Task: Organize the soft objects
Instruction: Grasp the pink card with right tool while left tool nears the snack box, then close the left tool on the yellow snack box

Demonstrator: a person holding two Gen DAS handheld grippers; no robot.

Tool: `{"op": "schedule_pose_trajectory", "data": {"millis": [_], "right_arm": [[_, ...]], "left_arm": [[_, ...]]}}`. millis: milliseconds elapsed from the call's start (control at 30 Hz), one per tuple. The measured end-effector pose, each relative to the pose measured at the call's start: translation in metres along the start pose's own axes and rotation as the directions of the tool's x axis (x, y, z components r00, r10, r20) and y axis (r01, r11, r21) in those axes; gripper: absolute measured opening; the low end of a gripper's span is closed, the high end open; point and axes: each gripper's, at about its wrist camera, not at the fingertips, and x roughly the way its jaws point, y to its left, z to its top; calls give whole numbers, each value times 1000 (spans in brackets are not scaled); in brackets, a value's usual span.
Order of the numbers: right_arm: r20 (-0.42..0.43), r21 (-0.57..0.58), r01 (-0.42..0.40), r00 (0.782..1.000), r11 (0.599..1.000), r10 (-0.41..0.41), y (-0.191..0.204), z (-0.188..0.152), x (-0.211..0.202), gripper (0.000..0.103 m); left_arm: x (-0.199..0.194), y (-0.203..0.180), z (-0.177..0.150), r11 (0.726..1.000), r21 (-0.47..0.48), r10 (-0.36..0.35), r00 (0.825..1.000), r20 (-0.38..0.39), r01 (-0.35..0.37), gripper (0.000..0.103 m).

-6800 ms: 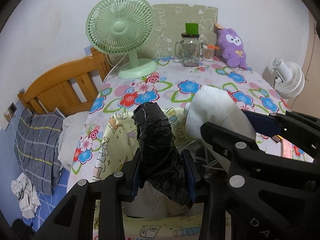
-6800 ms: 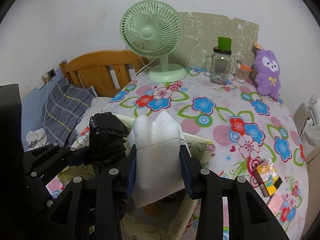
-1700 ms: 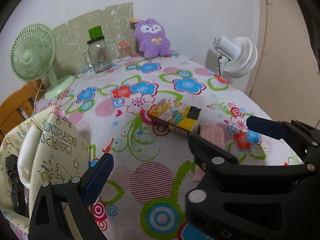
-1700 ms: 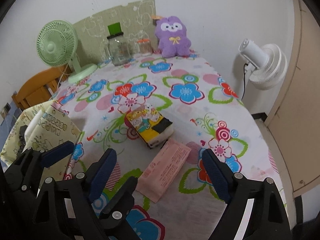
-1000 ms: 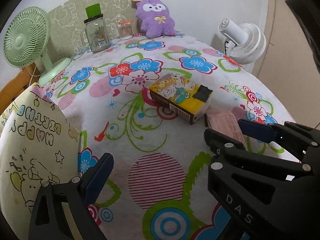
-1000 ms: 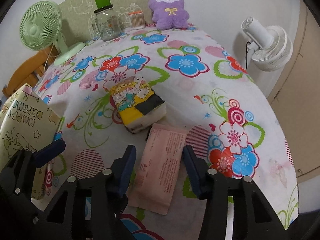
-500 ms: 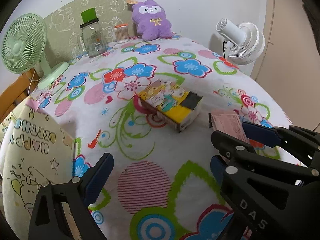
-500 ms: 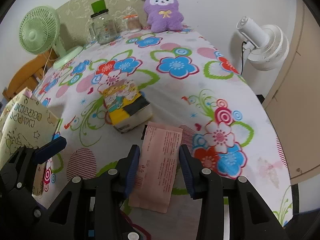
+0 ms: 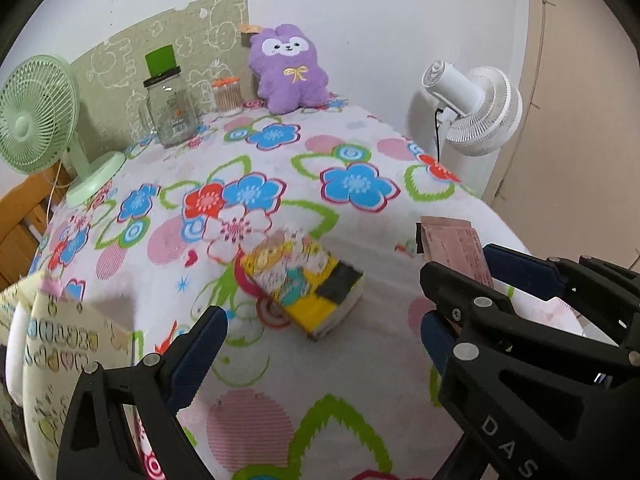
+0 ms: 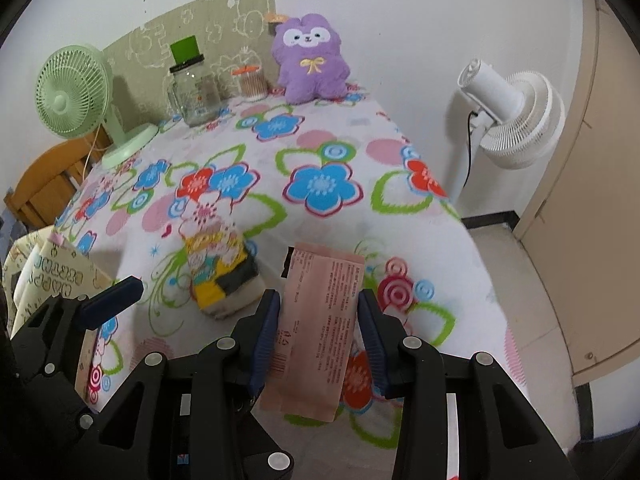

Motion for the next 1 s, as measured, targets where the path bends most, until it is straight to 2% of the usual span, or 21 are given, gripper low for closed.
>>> {"op": "schedule_pose_trajectory", "data": {"millis": [167, 767, 867, 933, 1000], "right_arm": [[25, 3, 7, 1000, 1000, -7, -4, 12, 1, 43], [-21, 19, 1, 1000, 1000, -1, -13, 35, 45, 43], [-33, 22, -10, 999, 1000, 10, -12, 35, 50, 43], [-36, 22, -8, 999, 1000, 9, -12, 36, 52, 43], [-41, 19, -10, 999, 1000, 11, -11, 36, 54, 43]], "left_arm": [[8, 0, 11, 1000, -21, -2, 1000, -6, 2, 98], [48, 11, 25, 991, -120, 44, 997, -67, -52, 98], [51, 13, 25, 991, -127, 37, 997, -74, -47, 94], [54, 14, 24, 991, -130, 35, 996, -82, -45, 80], [56, 16, 24, 990, -133, 33, 995, -92, -45, 79]]}}
